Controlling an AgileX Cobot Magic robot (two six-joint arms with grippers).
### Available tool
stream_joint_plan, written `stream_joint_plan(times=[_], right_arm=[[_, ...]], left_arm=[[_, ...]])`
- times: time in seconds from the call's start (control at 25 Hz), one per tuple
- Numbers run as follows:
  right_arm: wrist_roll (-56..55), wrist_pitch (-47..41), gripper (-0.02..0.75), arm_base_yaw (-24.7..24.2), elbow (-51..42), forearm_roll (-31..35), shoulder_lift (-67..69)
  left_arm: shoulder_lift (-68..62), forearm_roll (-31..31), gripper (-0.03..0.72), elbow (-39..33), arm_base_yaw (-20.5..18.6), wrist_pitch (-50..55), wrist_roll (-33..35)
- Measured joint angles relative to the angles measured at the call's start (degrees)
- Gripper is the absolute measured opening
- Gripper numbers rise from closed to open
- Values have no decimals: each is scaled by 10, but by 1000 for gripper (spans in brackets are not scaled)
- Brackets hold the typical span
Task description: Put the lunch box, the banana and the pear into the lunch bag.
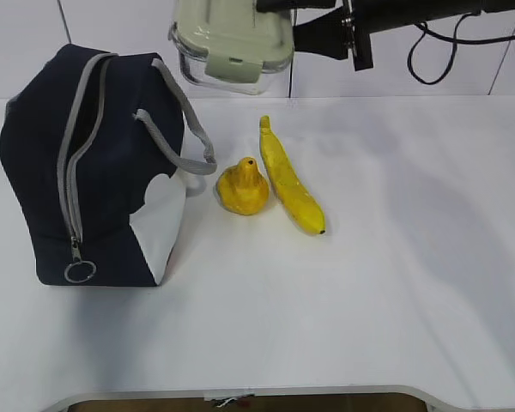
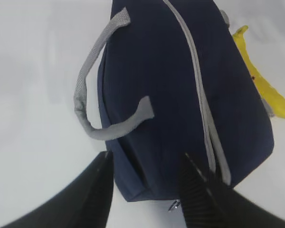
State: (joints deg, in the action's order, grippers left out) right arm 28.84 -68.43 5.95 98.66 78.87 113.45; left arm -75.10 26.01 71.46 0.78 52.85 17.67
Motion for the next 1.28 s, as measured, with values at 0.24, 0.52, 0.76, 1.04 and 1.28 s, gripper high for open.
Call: stream_joint_plan(times=[0.24,0.52,0.76,1.04,1.28], right_arm=[[2,-1,370,26,30,7,0],[12,-1,370,61,38,7,0],[26,31,370,76,38,7,0],[28,71,370,82,38,13,0],[44,118,370,86,38,14,0]], left_arm=[[-103,27,349,56,1,49,31],[-184,32,348,122,1,62,42],[-223,33,182,127,1,67,42],[-223,70,15,130,1,77,59],[-223,120,14,179,1,101,66]])
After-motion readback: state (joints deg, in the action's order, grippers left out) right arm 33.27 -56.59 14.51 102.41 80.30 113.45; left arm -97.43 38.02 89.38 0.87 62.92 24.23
